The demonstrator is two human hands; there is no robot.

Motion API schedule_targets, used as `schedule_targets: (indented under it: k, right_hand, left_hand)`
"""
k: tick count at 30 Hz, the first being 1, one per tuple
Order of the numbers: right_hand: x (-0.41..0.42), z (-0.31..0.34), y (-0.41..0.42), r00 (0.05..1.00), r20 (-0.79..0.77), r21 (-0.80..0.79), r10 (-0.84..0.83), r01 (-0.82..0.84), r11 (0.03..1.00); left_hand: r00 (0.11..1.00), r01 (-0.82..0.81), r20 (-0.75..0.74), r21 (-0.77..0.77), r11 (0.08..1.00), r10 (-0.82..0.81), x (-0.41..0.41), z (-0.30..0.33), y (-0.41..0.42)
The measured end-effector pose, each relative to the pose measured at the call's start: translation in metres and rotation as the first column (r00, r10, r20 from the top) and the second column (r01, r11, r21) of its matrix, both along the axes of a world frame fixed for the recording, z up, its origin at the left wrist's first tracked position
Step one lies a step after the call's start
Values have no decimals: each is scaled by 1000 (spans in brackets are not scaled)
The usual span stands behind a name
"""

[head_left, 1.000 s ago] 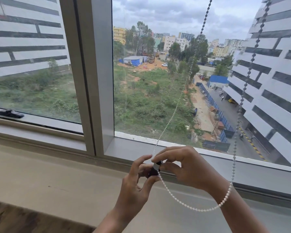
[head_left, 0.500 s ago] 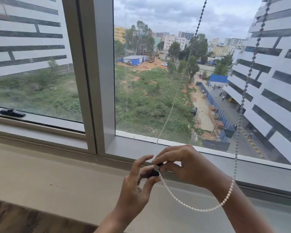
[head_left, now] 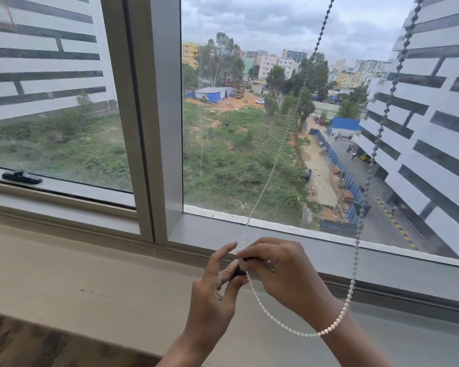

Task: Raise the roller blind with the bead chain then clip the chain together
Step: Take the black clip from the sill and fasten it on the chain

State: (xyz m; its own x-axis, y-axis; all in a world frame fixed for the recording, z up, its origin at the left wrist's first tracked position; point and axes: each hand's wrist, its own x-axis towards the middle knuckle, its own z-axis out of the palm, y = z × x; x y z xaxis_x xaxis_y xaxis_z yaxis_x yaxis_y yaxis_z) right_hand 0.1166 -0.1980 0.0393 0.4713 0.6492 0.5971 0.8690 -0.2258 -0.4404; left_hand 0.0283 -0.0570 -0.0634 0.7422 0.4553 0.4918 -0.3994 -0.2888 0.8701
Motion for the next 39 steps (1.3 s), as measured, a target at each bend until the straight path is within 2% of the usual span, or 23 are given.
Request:
schedule_targets:
  k: [6, 12, 14, 17, 19, 22, 28, 39]
  right_hand:
    - [-12, -18, 5, 994, -23, 70, -111, 113, 991]
    - [-6, -40, 3, 964, -222, 175, -143, 184, 967]
    - [-3, -55, 4, 920, -368, 249, -135, 238, 939]
    - [1, -79, 5, 791, -604, 309, -99, 347, 886]
    - [2, -94, 2, 725, -683, 293, -89, 384, 876]
    - [2, -112, -2, 639, -767, 260, -57, 392, 883]
    - [5, -138, -8, 571, -814, 205, -108, 456, 866]
    - [12, -165, -7, 503, -852, 163, -145, 519, 839]
  left_hand:
    - [1000, -5, -17, -24, 1000, 5, -1, -3, -5]
    - [995, 60, -68, -155, 986, -72, 12, -12, 2]
    - [990, 93, -87, -211, 973, -114, 17, -18, 2]
    - [985, 122, -95, -185, 975, -142, 23, -28, 1]
    - [984, 131, -99, -165, 978, -149, 27, -35, -1]
    - [976, 132, -140, -221, 966, -165, 33, -47, -4]
    - [951, 127, -239, -270, 954, -194, 46, -69, -10]
    - [923, 139, -325, -220, 965, -207, 59, -101, -10]
